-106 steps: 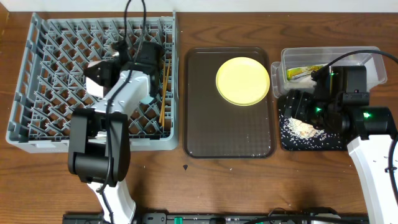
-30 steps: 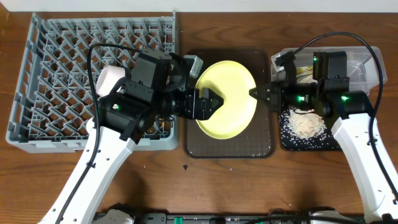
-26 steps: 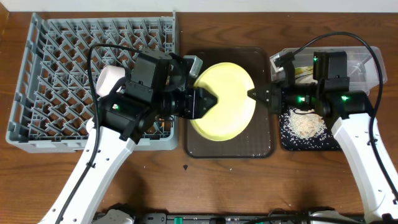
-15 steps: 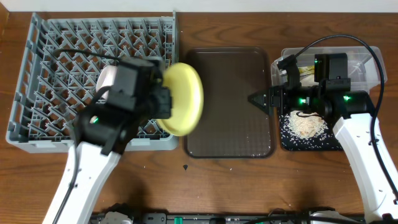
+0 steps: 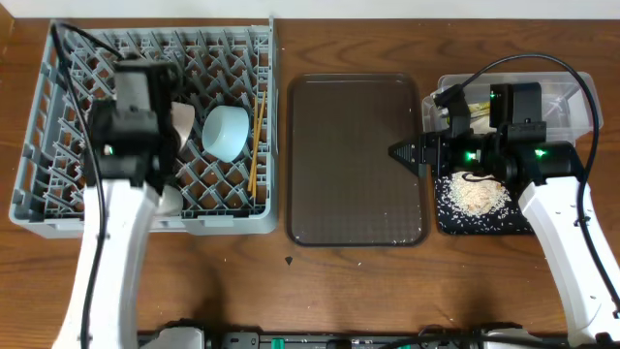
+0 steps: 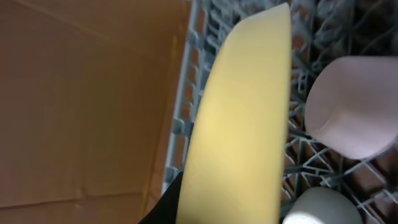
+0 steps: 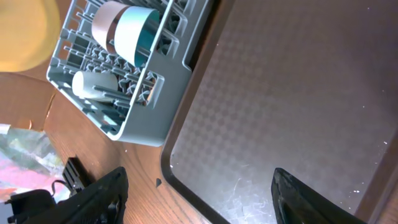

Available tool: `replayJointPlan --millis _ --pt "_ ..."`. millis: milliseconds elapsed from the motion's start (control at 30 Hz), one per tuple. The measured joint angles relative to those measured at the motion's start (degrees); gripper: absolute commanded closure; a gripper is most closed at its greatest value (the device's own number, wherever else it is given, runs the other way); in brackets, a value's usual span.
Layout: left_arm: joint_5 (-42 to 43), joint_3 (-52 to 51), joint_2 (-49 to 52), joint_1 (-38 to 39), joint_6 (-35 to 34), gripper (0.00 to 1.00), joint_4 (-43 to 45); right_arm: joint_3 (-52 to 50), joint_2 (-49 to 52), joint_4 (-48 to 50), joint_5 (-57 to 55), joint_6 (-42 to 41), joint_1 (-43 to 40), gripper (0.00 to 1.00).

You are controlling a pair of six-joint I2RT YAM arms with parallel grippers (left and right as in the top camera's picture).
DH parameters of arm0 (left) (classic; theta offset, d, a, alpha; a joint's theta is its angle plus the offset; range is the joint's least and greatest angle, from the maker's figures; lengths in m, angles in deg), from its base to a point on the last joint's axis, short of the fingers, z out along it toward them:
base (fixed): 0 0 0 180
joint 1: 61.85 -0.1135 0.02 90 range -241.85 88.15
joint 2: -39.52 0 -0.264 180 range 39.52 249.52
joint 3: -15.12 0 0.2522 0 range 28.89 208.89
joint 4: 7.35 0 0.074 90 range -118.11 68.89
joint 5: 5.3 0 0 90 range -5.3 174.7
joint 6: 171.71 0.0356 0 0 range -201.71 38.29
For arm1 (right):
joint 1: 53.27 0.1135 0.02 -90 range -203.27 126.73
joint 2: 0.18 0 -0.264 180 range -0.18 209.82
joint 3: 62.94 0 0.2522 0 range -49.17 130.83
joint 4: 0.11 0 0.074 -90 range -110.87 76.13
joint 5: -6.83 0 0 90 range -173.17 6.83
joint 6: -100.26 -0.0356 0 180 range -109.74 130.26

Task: Sort waste into correct bins and load items into the dishwasher
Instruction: 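Place the yellow plate upright in the dish rack with the left gripper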

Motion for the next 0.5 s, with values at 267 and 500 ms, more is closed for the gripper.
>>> replayJointPlan --millis 267,500 --pt "5.9 0.0 11.1 -7.1 3.2 0.92 7.4 0.0 0.0 -0.5 -0.3 0.0 0.0 0.28" --pt "10.3 0.0 17.9 -8.3 4.3 0.7 8.6 0.0 0.0 -1.0 -1.6 0.0 0.0 0.28"
